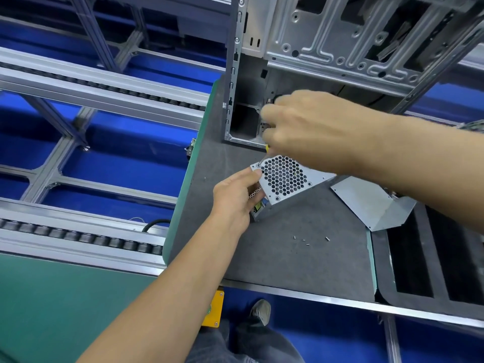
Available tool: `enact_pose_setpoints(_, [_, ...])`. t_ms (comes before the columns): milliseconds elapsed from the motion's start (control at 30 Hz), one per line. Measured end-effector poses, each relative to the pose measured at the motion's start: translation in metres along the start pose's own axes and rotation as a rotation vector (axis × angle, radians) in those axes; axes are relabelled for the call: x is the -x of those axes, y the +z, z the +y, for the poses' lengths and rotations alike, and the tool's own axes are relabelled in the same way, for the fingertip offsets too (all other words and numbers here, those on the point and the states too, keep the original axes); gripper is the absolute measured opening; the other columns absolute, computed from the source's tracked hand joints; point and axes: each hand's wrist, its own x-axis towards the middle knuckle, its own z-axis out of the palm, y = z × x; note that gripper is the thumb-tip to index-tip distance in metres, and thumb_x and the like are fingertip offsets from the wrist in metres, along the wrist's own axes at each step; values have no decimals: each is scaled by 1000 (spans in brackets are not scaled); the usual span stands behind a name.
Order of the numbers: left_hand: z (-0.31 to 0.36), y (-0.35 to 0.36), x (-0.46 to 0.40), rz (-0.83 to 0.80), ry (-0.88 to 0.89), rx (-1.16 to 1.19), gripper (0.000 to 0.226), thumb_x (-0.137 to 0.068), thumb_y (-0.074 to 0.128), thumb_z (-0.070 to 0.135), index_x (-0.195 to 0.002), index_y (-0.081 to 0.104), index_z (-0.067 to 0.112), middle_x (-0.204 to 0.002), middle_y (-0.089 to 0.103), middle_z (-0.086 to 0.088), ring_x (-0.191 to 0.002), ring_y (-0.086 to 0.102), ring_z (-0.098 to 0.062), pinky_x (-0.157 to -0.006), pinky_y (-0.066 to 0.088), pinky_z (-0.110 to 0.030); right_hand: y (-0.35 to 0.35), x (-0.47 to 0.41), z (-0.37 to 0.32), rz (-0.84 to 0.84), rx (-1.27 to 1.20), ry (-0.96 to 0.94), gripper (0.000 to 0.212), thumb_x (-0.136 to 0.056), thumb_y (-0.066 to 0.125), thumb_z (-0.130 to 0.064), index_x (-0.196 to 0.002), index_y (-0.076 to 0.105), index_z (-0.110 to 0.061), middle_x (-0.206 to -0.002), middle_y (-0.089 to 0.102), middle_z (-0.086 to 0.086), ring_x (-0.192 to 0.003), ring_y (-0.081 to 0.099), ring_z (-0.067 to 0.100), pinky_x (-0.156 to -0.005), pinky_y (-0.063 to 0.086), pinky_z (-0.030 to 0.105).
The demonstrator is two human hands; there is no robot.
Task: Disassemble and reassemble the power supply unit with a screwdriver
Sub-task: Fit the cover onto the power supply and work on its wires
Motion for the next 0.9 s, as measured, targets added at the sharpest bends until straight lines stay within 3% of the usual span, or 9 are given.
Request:
enact_pose_setpoints(100, [1,0,0,4,-4,-6,10,-87,71,1,-97,72,4,-82,76,-6,-68,72,-12,-67,60,-28,0,-2,5,0,-111,-15,12,-91,51,-3,-91,43,-12,-109,39,10,-82,42,25,-72,46,42])
enact_pose_setpoints(167, [1,1,0,2,-6,-11,16,-87,72,2,-103,71,1,-85,76,-7,-69,72,-13,-65,59,-27,1,-6,5,-22,-257,86,23,-92,65,-21,-106,51,-11,-112,38,10,-85,47,28,-75,49,46])
enact_pose_setpoints(233, [2,0,0,-3,-5,-18,20,-87,71,1,-107,71,-1,-88,77,-8,-70,72,-13,-66,59,-28,0,-8,2,-54,-327,205,39,-97,49,-45,-117,49,-11,-105,40,9,-87,51,30,-69,48,47])
enact_pose_setpoints(300, [1,1,0,-4,-9,-23,19,-87,71,1,-107,71,0,-89,77,-9,-72,72,-13,-71,61,-30,-1,-6,0,-63,-203,335,36,-104,35,-41,-112,50,-9,-83,36,6,-80,50,31,-50,35,39])
enact_pose_setpoints(367, [0,1,0,-5,-12,-23,16,-88,71,2,-104,71,2,-87,77,-8,-71,72,-12,-77,61,-33,-1,-5,2,-45,-153,376,15,-105,45,-24,-102,49,-9,-72,27,3,-69,43,31,-49,31,36])
enact_pose_setpoints(467, [0,0,-1,-1,-11,-20,10,-87,71,2,-98,72,5,-84,77,-7,-69,72,-12,-84,60,-37,-1,-8,4,33,-321,272,14,-96,59,-17,-105,51,-10,-85,41,6,-75,45,30,-63,47,44])
enact_pose_setpoints(600, [-1,1,-1,0,-13,-12,11,-87,71,1,-98,72,4,-86,77,-9,-69,72,-13,-85,60,-38,-2,-8,1,53,-538,222,19,-88,59,-3,-96,53,-19,-106,41,4,-87,48,27,-75,48,44])
enact_pose_setpoints(800, [0,1,-2,5,-22,-3,9,-87,71,1,-96,71,4,-84,77,-8,-69,72,-12,-77,61,-34,2,-2,14,37,-566,276,4,-95,54,-24,-96,52,-21,-101,48,4,-90,54,30,-76,46,40])
enact_pose_setpoints(900, [-1,1,-3,5,-23,-7,10,-87,71,1,-97,71,4,-84,77,-8,-69,72,-12,-77,61,-34,7,0,17,50,-463,368,30,-100,45,-47,-88,48,-19,-76,41,2,-87,54,36,-71,43,40])
